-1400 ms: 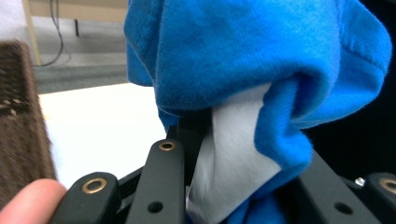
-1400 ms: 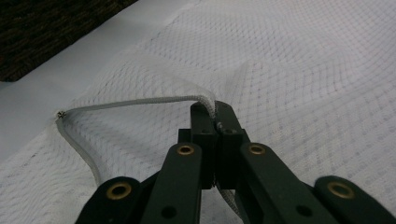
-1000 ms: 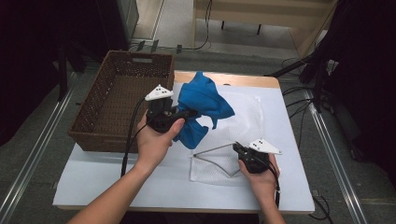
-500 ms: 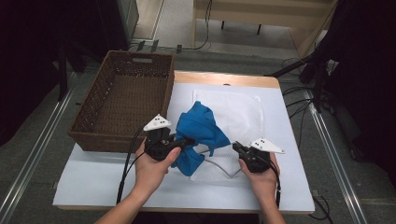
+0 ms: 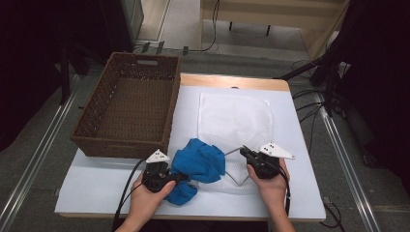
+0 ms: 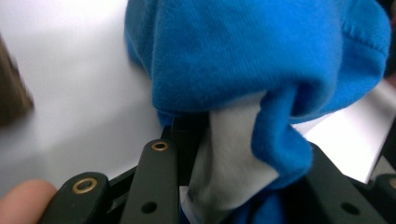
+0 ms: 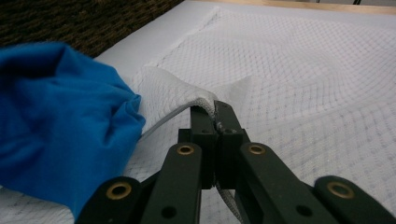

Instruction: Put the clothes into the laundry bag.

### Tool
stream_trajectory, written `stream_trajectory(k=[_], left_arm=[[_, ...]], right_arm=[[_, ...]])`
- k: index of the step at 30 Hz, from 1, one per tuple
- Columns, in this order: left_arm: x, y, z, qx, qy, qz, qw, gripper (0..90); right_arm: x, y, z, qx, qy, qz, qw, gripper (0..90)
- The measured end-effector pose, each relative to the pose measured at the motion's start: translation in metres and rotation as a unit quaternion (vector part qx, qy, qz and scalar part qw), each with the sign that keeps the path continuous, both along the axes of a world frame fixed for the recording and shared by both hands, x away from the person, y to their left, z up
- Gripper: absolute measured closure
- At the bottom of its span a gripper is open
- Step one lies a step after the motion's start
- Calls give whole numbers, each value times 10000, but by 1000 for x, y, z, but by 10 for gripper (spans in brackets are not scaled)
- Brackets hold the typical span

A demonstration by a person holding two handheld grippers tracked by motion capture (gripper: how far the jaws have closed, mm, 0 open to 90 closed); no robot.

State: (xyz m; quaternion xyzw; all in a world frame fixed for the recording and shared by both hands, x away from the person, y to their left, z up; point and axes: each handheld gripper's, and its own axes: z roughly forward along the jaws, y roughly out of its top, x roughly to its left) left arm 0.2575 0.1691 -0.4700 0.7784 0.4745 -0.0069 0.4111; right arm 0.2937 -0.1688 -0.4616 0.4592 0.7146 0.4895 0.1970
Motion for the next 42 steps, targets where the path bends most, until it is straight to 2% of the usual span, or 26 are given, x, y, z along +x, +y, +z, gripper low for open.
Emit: stream_trajectory(k=[1, 3, 4, 5, 6, 8, 10, 11, 12, 13, 14, 16, 18, 20, 22, 23, 24, 27, 28, 29, 30, 31, 33, 35, 38, 42], left_arm=[[0, 0, 0, 0, 0, 0, 10000, 659], [2, 1, 5, 117, -36, -227, 9997, 606], [-1, -1, 9, 241, -207, -284, 9991, 548], [-1, -1, 9, 241, -207, -284, 9991, 470], [-6, -5, 19, 373, -461, -300, 9978, 393], [-11, -10, 31, 474, -735, -325, 9956, 269], [-14, -15, 44, 532, -1078, -297, 9923, 199], [-14, -15, 44, 532, -1078, -297, 9923, 179], [-14, -19, 57, 455, -1305, -287, 9900, 171], [-14, -19, 57, 455, -1305, -287, 9900, 162], [-12, -24, 69, 328, -1490, -321, 9878, 158], [-8, -33, 77, 342, -1549, -303, 9869, 158], [1, -46, 78, 531, -1532, -289, 9863, 158], [13, -59, 71, 822, -1419, -250, 9861, 154], [20, -65, 66, 906, -1344, -232, 9865, 155], [34, -73, 52, 1078, -1108, -234, 9877, 157], [40, -76, 45, 1190, -964, -227, 9879, 155], [53, -80, 23, 1526, -631, -173, 9861, 144], [57, -80, 16, 1584, -464, -135, 9862, 134], [57, -80, 16, 1584, -464, -135, 9862, 117], [60, -78, 9, 1422, -363, -71, 9891, 101], [60, -78, 9, 1422, -363, -71, 9891, 109], [58, -77, 11, 1541, -434, -56, 9871, 176], [58, -73, 14, 1352, -449, -134, 9897, 389], [53, -66, 22, 1004, -484, -234, 9935, 639], [44, -59, 35, 525, -552, -309, 9966, 735]], right_arm=[[0, 0, 0, 0, 0, 0, 10000, 900], [0, 0, 1, 28, 7, -15, 10000, 900], [0, 0, 1, 17, 0, 1, 10000, 900], [0, 0, 1, 17, 0, 1, 10000, 900], [0, 1, 1, 12, 9, 22, 10000, 900], [0, 1, 1, 12, 30, 52, 10000, 900], [0, 0, 1, 31, 37, 54, 10000, 900], [0, 0, 1, 31, 37, 54, 10000, 900], [0, 1, 1, 20, 37, 54, 10000, 900], [0, 1, 1, 20, 37, 54, 10000, 900], [0, 1, 2, 32, 11, 69, 10000, 900], [0, 0, 3, 33, 16, 54, 10000, 900], [0, 0, 2, 39, 23, 57, 10000, 900], [0, 0, 2, 26, 25, 73, 10000, 900], [0, 1, 2, 22, 24, 82, 10000, 900], [-1, 1, 3, 4, 12, 91, 10000, 900], [-1, 1, 3, -7, 14, 98, 10000, 900], [-1, 0, 2, 16, 50, 114, 9999, 900], [0, 0, 2, 29, 63, 131, 9999, 900], [0, 0, 2, 43, 77, 137, 9999, 900], [0, 0, 1, 30, 83, 145, 9999, 900], [0, 0, 1, 41, 100, 146, 9998, 900], [0, 1, 1, 37, 91, 153, 9998, 900], [0, 2, 1, 31, 97, 153, 9998, 900], [0, 3, 2, 23, 92, 194, 9998, 900], [1, 3, 1, 113, 145, 219, 9996, 900]])
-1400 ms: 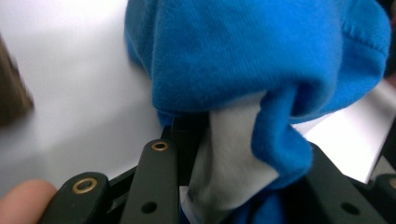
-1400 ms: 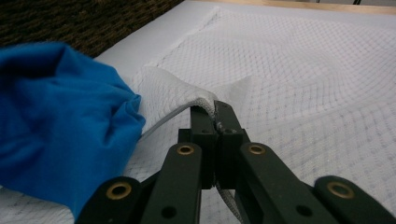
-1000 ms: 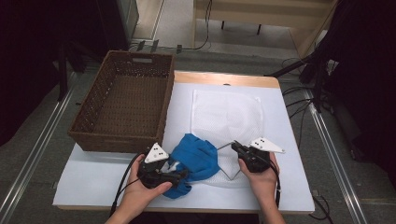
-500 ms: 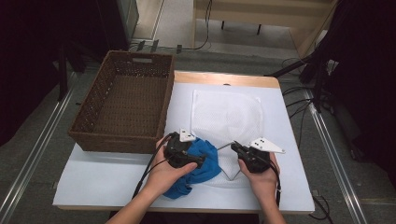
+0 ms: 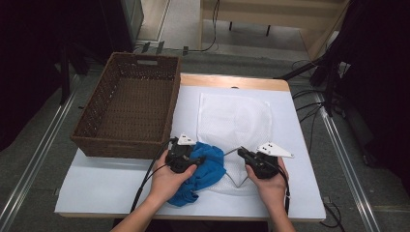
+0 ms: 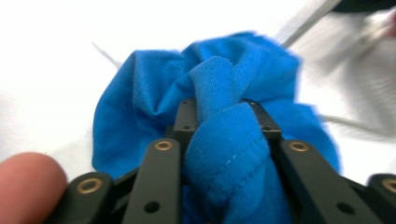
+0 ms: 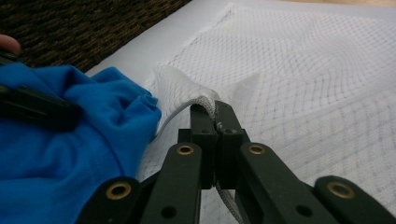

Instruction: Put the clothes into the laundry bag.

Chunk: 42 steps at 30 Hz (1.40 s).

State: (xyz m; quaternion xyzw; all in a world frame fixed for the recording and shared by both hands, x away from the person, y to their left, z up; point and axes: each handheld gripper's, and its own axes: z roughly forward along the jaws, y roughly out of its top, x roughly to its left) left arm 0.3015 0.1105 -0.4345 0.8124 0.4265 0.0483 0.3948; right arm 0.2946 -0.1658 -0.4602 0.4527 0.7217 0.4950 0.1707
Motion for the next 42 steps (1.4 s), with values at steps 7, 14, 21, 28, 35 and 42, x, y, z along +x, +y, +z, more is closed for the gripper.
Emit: stream_trajectory(k=[7, 14, 21, 28, 35, 42], left_arm=[[-15, -6, 13, -469, -129, -886, 9949, 758], [-21, -30, 14, -636, -74, -1924, 9792, 756], [-17, -51, 10, -582, 3, -2315, 9711, 746], [6, -49, 1, -437, 222, -887, 9948, 741], [4, -32, 15, -886, -520, 191, 9945, 735], [13, -49, -18, -97, -8, -74, 9999, 565]], right_arm=[[1, 3, -1, -38, 16, -43, 10000, 900], [1, 5, -1, -21, 7, -74, 10000, 900], [1, 8, 3, 108, -31, 22, 9999, 900], [-5, 9, 12, 292, -181, 107, 9994, 900], [-10, 11, 22, 374, -334, 131, 9987, 900], [-11, 17, 20, 295, -283, 203, 9990, 900]])
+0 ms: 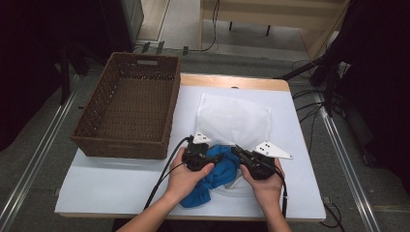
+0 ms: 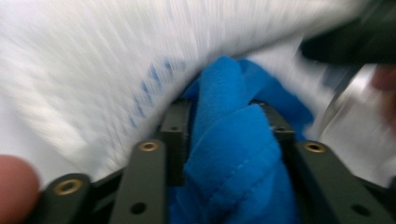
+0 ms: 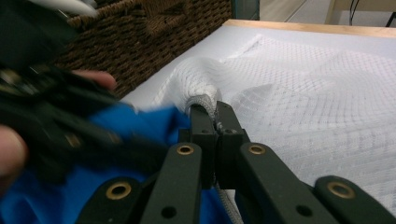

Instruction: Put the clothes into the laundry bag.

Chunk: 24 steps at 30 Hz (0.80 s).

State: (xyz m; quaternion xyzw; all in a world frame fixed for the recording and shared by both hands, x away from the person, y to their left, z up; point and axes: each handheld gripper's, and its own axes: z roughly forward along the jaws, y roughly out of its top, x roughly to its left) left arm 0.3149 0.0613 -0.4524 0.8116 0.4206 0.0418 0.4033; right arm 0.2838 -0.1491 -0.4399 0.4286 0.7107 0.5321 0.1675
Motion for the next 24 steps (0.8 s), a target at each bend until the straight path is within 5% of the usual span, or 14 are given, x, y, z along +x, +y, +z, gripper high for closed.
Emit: stream_trajectory(k=[3, 8, 10, 13, 15, 17, 20, 24], left_arm=[[-4, 3, 9, -181, -100, -40, 9998, 418], [-10, 13, 31, -149, -122, -329, 9993, 257], [-12, 13, 29, 113, 13, -500, 9987, 236], [-16, 5, 14, 703, 254, -829, 9938, 200], [-20, 2, 9, 951, 42, -646, 9934, 300], [-19, 4, 8, 880, 57, -588, 9944, 490], [-16, 6, 14, 438, 222, -549, 9973, 673], [-14, 4, 29, -34, 268, -504, 9984, 696]], right_arm=[[0, -2, -1, 7, 14, -19, 10000, 900], [3, -6, -4, 61, 89, -73, 9999, 900], [3, -5, -5, 67, 100, -77, 9999, 900], [3, -5, -4, 74, 100, -76, 9999, 900], [2, -4, -3, 56, 109, -72, 9999, 900], [2, -3, -3, 25, 70, -81, 9999, 900], [1, 0, -4, 50, 100, -39, 9999, 900], [-1, 6, -3, 52, 58, 58, 10000, 900]])
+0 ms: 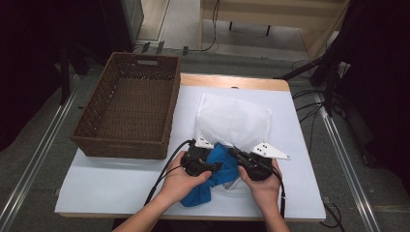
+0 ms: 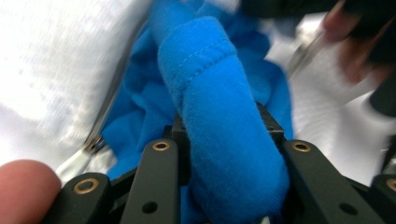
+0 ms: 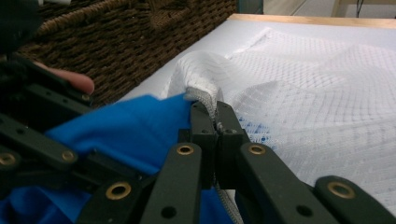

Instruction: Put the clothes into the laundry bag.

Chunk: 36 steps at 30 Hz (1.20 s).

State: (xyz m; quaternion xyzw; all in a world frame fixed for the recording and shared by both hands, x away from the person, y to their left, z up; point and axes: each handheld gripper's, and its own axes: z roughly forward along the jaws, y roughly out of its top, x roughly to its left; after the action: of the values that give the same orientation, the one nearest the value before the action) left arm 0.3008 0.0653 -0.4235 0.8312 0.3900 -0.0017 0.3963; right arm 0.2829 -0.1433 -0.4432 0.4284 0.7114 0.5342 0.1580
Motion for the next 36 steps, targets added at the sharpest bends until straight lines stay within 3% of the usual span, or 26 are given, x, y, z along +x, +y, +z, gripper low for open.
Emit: stream_trajectory(k=[2, 4, 5, 6, 7, 8, 9, 10, 12, 14, 17, 19, 20, 22, 25, 28, 30, 31, 32, 34, 36], left_arm=[[5, 0, 4, -345, 214, 121, 9991, 695], [9, -1, 1, -427, 209, 255, 9985, 692], [11, -3, -3, -326, 160, 277, 9990, 690], [13, -7, -8, -90, 52, 288, 9995, 686], [13, -7, -8, -90, 52, 288, 9995, 677], [18, -12, -26, 326, 14, 282, 9991, 663], [21, -13, -34, 357, 141, 248, 9990, 643], [21, -13, -37, 288, 129, 202, 9993, 615], [17, -14, -33, 389, -7, 80, 9992, 582], [9, -15, -26, 250, -129, -175, 9995, 569], [-3, -15, -15, 279, -438, -498, 9974, 613], [-5, -16, -13, 245, -470, -622, 9967, 640], [-7, -19, -14, 315, -545, -800, 9948, 651], [-7, -24, -16, 424, -539, -855, 9940, 665], [2, -25, -18, 314, -258, -457, 9981, 668], [10, -21, -11, 150, -246, -32, 9996, 675], [15, -17, -6, -25, -316, 372, 9988, 674], [15, -17, -6, -25, -316, 372, 9988, 673], [18, -14, -5, -130, -417, 685, 9967, 665], [21, -17, -13, 88, -532, 846, 9950, 629], [23, -19, -20, 204, -445, 774, 9958, 563]], right_arm=[[-2, 1, 4, 85, -23, 24, 10000, 900], [-4, 1, 9, 112, -86, 7, 9999, 900], [-5, 1, 11, 142, -104, 28, 9998, 900], [-5, 0, 12, 155, -110, 22, 9998, 900], [-5, 0, 12, 155, -110, 22, 9998, 900], [-5, 0, 11, 127, -75, 23, 9999, 900], [-5, 0, 10, 113, -62, 7, 9999, 900], [-4, 0, 9, 115, -41, 0, 9999, 900], [-4, -1, 9, 130, -32, 0, 9999, 900], [-3, -4, 10, 146, -76, -21, 9999, 900], [-2, -6, 10, 184, -67, -87, 9998, 900], [-2, -6, 10, 188, -70, -92, 9998, 900], [-1, -6, 9, 169, -84, -119, 9998, 900], [-2, -4, 10, 121, -139, -102, 9998, 900], [-5, -2, 12, 210, -215, 14, 9995, 900], [-8, 0, 16, 261, -262, 86, 9993, 900], [-8, 0, 17, 303, -270, 84, 9991, 900], [-8, 0, 17, 303, -270, 84, 9991, 900], [-8, -1, 17, 304, -288, 71, 9991, 900], [-7, -2, 17, 290, -264, 44, 9992, 900], [-6, -3, 14, 229, -217, 4, 9995, 900]])
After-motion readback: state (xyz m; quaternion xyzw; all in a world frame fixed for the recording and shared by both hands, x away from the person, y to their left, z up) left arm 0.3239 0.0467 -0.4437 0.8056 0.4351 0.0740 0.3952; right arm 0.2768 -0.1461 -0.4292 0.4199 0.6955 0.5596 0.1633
